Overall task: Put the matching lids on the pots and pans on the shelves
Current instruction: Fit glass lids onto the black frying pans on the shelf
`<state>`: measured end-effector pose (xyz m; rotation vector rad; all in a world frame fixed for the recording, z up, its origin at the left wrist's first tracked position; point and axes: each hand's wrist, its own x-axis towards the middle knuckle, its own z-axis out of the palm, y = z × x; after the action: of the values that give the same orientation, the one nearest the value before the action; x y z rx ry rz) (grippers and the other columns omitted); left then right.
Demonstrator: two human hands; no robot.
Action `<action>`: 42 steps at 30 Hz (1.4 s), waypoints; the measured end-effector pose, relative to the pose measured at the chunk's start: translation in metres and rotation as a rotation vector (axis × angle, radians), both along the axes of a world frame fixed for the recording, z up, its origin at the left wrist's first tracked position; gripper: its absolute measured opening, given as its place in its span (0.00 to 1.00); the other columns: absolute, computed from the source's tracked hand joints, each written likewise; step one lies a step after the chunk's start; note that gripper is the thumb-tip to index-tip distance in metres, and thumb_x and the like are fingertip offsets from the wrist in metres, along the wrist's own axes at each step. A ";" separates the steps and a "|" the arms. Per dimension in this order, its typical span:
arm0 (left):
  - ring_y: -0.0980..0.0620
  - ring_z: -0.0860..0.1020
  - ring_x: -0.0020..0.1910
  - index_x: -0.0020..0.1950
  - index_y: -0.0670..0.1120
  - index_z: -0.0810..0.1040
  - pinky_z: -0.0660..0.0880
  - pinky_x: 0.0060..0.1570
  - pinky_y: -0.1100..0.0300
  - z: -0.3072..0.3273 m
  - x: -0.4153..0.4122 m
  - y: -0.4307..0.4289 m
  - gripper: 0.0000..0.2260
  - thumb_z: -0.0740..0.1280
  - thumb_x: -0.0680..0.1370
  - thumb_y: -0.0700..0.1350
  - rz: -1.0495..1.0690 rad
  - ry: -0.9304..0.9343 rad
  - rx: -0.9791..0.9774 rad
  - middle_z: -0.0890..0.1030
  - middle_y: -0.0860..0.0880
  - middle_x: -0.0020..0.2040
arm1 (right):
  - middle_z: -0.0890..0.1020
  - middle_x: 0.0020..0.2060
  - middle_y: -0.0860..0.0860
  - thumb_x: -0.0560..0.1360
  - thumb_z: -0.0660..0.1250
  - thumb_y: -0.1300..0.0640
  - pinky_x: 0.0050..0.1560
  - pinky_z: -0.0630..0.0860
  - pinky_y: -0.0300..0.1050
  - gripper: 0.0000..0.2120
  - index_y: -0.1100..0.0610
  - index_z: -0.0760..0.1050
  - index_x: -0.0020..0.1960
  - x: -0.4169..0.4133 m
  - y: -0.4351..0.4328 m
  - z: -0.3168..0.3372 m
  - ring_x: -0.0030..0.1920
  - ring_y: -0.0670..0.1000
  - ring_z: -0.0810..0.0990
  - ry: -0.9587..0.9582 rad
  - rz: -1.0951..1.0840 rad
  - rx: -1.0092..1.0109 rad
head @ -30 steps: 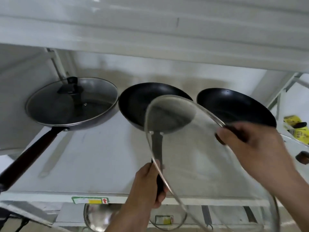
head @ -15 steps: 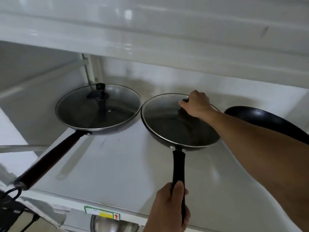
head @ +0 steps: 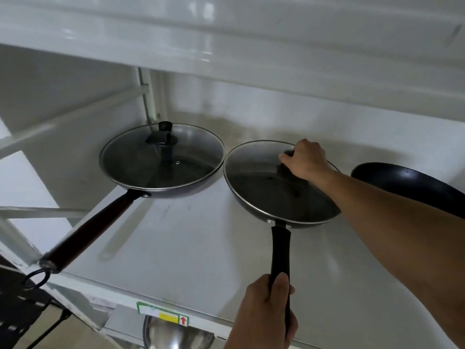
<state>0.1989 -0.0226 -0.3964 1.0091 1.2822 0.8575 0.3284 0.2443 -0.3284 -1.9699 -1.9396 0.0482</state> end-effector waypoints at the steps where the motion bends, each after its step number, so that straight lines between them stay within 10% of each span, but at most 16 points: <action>1: 0.55 0.66 0.15 0.44 0.46 0.76 0.64 0.21 0.65 0.000 0.000 0.000 0.14 0.56 0.82 0.51 -0.001 -0.010 -0.004 0.71 0.49 0.19 | 0.80 0.41 0.61 0.75 0.68 0.47 0.42 0.70 0.48 0.17 0.62 0.73 0.41 0.000 0.000 0.001 0.48 0.65 0.81 -0.002 0.002 -0.018; 12: 0.54 0.65 0.14 0.47 0.42 0.77 0.61 0.16 0.66 0.011 0.001 -0.004 0.15 0.58 0.82 0.51 0.071 -0.157 -0.106 0.71 0.46 0.21 | 0.82 0.50 0.63 0.75 0.68 0.44 0.45 0.73 0.49 0.22 0.64 0.77 0.53 0.001 -0.010 0.004 0.52 0.65 0.80 0.057 -0.020 -0.064; 18: 0.51 0.68 0.19 0.47 0.41 0.77 0.60 0.21 0.68 0.014 0.000 -0.011 0.15 0.61 0.81 0.52 0.160 -0.131 -0.144 0.78 0.45 0.28 | 0.83 0.40 0.64 0.77 0.63 0.50 0.43 0.74 0.48 0.19 0.67 0.80 0.43 0.063 -0.116 0.034 0.43 0.62 0.80 0.217 0.008 0.022; 23: 0.45 0.78 0.49 0.61 0.51 0.78 0.76 0.52 0.50 0.031 -0.001 -0.037 0.13 0.66 0.77 0.50 0.363 0.558 0.405 0.76 0.49 0.51 | 0.86 0.39 0.56 0.77 0.68 0.58 0.41 0.78 0.38 0.06 0.57 0.84 0.49 0.184 -0.264 0.060 0.34 0.45 0.82 0.274 -0.165 0.156; 25: 0.52 0.77 0.47 0.55 0.55 0.79 0.76 0.47 0.64 0.057 0.033 -0.054 0.08 0.66 0.77 0.50 0.305 0.452 0.582 0.77 0.54 0.49 | 0.85 0.37 0.53 0.77 0.68 0.58 0.31 0.74 0.32 0.05 0.54 0.83 0.46 0.239 -0.306 0.060 0.30 0.44 0.81 0.296 -0.320 0.159; 27: 0.57 0.78 0.46 0.48 0.58 0.80 0.73 0.41 0.74 0.065 0.081 -0.061 0.05 0.65 0.77 0.50 0.046 0.292 0.473 0.79 0.55 0.48 | 0.85 0.35 0.52 0.76 0.67 0.59 0.35 0.72 0.38 0.07 0.54 0.83 0.43 0.293 -0.328 0.047 0.36 0.51 0.82 0.235 -0.451 0.096; 31: 0.53 0.80 0.44 0.46 0.57 0.79 0.76 0.50 0.55 0.044 0.185 -0.052 0.09 0.59 0.78 0.54 -0.384 0.174 0.114 0.83 0.53 0.46 | 0.86 0.45 0.57 0.76 0.67 0.51 0.55 0.73 0.49 0.14 0.56 0.81 0.58 0.376 -0.324 -0.009 0.56 0.61 0.82 0.042 -0.603 -0.171; 42: 0.50 0.72 0.25 0.51 0.40 0.75 0.69 0.25 0.58 0.014 0.299 -0.043 0.14 0.56 0.82 0.50 -0.132 -0.118 -0.199 0.78 0.45 0.31 | 0.83 0.48 0.60 0.77 0.61 0.40 0.40 0.69 0.49 0.21 0.59 0.72 0.51 0.436 -0.280 -0.082 0.50 0.63 0.80 -0.070 -0.446 -0.213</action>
<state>0.4977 -0.0656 -0.3828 0.8621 1.1619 0.6645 0.7647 -0.0361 -0.4105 -2.5325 -1.5425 0.0708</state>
